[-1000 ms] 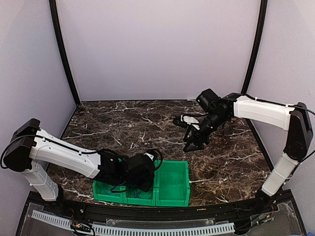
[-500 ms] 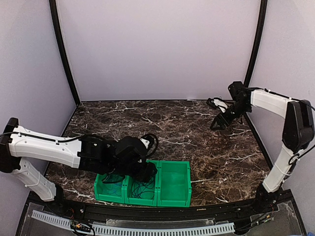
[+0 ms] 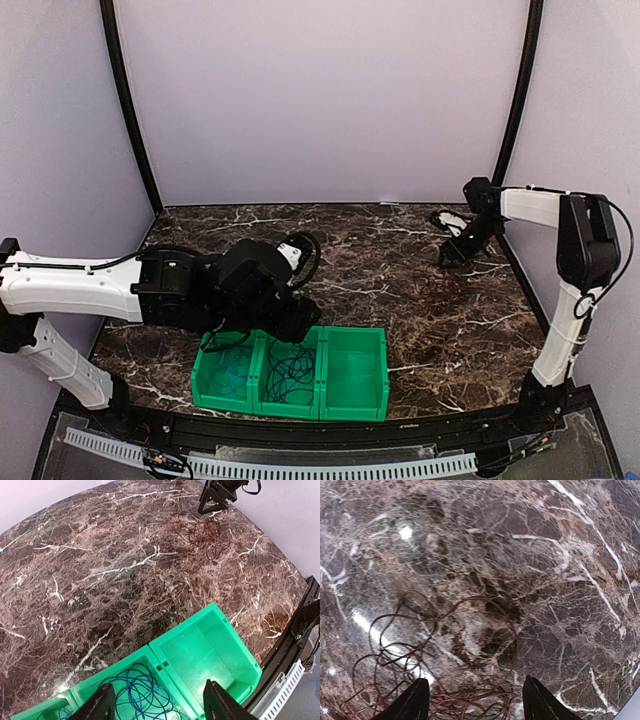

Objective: Untangle the cables

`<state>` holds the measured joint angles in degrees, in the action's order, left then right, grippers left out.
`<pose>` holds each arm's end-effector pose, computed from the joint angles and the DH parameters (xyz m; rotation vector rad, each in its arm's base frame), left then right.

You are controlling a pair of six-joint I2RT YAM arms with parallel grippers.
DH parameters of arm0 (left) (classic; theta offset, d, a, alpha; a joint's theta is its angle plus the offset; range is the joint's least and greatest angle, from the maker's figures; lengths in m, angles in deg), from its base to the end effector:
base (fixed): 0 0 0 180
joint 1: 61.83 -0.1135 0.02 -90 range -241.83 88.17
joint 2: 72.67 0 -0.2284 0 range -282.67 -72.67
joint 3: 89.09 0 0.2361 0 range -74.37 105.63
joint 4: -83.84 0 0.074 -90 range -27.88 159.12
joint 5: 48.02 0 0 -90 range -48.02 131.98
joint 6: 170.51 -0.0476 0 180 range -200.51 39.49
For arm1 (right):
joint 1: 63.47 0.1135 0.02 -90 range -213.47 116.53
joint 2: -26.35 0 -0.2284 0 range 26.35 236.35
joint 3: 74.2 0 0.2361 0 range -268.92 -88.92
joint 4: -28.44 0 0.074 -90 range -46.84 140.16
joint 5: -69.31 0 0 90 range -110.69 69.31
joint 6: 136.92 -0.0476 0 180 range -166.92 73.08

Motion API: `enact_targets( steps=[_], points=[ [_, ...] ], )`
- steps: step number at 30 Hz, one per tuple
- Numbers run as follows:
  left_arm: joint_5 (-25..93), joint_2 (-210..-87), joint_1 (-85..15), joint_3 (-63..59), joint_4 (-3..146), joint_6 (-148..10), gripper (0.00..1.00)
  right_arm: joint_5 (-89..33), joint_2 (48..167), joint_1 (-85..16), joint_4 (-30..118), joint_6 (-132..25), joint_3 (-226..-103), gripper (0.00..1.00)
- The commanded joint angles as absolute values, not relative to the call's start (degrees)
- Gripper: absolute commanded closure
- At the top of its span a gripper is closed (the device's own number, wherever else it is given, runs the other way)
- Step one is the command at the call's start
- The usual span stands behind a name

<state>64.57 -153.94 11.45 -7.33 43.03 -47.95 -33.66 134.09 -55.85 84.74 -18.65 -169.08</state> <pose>0.1071 -0.2929 0.2650 0.5908 2.1930 -0.5629 0.3580 0.0587 0.1660 -0.8975 2.5858 0.2158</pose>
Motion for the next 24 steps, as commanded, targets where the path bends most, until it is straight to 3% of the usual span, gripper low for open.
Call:
enact_targets(
  steps=[1,16,18,24],
  points=[
    [68.47,-153.05,11.43,-5.92,46.77,-50.71,0.37,-26.43,136.91,-56.24,81.68,-21.30,-172.13,0.35],
    [68.46,-155.15,11.38,-7.21,55.92,-52.53,0.39,-28.30,147.22,-56.35,81.31,-19.36,-177.93,0.44],
    [68.90,-154.89,11.38,-7.75,57.94,-53.05,0.39,-29.14,148.83,-56.35,82.02,-18.95,-178.94,0.54],
    [69.66,-156.07,11.19,-7.83,63.76,-56.17,0.39,-30.96,151.92,-56.28,83.83,-17.18,-179.41,1.00]
  ],
)
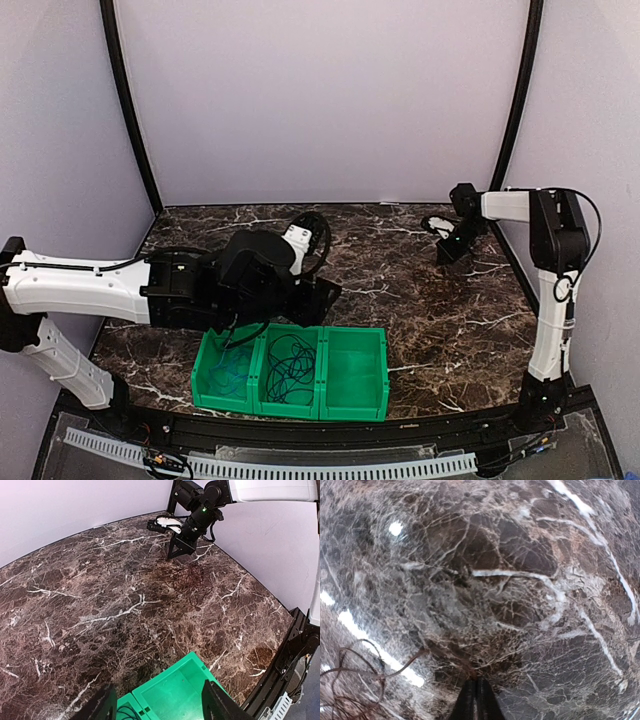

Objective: Untangle the cables

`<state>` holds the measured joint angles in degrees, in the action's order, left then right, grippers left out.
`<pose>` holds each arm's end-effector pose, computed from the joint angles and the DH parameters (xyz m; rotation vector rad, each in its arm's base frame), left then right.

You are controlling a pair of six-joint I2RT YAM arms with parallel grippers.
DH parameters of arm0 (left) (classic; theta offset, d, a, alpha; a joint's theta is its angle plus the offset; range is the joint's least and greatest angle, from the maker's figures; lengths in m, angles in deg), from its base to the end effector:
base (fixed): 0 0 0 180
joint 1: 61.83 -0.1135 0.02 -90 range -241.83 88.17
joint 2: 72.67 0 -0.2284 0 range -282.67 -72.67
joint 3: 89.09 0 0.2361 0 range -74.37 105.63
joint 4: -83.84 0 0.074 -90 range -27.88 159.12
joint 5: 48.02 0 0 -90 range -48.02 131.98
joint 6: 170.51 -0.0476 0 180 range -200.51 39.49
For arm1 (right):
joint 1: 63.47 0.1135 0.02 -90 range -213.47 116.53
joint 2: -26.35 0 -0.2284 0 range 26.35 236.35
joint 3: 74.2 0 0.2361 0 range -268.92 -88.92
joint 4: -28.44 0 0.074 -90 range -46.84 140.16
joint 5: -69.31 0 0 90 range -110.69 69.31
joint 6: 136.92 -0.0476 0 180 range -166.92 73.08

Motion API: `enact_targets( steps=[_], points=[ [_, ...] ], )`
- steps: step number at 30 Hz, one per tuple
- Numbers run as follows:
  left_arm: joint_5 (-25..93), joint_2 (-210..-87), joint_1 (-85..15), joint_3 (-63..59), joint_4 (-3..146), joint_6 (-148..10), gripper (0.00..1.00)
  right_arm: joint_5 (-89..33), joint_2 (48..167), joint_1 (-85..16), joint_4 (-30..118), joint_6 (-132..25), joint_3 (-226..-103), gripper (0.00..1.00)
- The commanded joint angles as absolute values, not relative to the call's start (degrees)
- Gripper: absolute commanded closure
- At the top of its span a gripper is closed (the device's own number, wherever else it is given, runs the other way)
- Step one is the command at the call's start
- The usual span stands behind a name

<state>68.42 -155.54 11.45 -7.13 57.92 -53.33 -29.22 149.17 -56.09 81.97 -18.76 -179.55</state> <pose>0.1158 -0.3117 0.2837 0.5242 1.9797 -0.6533 0.4041 0.0595 0.1201 -0.8836 2.6432 0.1203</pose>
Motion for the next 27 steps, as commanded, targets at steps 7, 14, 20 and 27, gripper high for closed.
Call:
enact_targets(
  steps=[7,14,20,27],
  points=[
    [65.33,-161.64,7.74,-4.31,72.64,-58.33,0.37,-31.73,141.09,-56.26,84.63,-17.38,-176.21,1.00],
    [59.05,-173.29,5.18,5.36,76.29,-59.47,0.34,-37.94,122.85,-56.09,88.40,-16.64,-176.11,1.00],
    [56.92,-180.26,5.06,13.22,80.26,-61.77,0.33,-44.09,113.92,-53.94,92.17,-16.33,-177.19,1.00],
    [58.08,-183.15,4.40,13.84,90.22,-65.34,0.31,-44.98,109.95,-50.28,94.43,-15.85,-177.61,1.00]
  ],
)
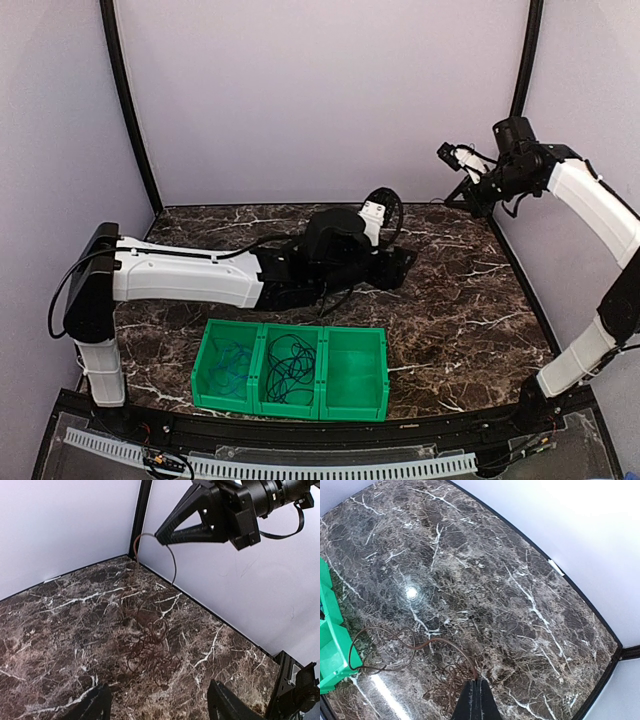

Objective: Untangle the cables

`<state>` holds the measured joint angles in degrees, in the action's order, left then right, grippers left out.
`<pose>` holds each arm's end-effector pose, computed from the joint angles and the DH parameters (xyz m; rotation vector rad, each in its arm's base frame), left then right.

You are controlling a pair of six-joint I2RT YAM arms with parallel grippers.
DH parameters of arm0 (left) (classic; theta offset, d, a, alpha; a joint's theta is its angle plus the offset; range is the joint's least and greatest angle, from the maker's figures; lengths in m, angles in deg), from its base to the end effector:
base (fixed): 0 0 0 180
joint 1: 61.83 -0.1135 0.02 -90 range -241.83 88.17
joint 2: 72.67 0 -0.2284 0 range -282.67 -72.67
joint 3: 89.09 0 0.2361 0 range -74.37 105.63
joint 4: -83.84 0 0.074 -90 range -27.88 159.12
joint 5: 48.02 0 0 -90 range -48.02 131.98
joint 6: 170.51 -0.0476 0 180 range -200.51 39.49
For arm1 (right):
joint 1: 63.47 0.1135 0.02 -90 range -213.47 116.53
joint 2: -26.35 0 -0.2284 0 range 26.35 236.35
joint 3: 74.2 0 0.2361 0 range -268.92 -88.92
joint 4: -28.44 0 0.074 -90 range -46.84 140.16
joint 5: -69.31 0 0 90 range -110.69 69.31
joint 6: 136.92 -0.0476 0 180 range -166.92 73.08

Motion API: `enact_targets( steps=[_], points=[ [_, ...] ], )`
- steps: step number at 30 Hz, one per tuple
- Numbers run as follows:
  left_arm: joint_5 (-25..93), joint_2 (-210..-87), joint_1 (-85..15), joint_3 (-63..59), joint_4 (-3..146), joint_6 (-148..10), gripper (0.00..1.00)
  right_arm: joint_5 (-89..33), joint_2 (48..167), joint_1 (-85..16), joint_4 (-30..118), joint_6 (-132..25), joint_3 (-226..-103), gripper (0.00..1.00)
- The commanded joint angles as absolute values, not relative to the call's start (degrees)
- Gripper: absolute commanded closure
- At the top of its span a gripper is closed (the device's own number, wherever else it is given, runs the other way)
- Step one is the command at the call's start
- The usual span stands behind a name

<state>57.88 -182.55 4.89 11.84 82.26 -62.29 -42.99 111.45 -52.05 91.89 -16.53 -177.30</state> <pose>0.1893 -0.4070 0.2697 0.5522 1.7379 -0.8301 0.2982 0.0787 0.3299 -0.9945 2.0830 0.2920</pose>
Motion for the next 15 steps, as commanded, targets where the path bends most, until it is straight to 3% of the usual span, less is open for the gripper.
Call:
enact_targets(
  steps=[1,15],
  points=[
    [58.07,-183.50,4.15,14.26,90.61,-65.47,0.31,-45.00,109.66,-49.72,94.58,-15.92,-177.73,1.00],
    [51.92,-193.48,-0.46,21.13,94.63,-62.76,0.32,-50.58,107.16,-45.02,96.82,-17.74,-178.23,1.00]
  ],
)
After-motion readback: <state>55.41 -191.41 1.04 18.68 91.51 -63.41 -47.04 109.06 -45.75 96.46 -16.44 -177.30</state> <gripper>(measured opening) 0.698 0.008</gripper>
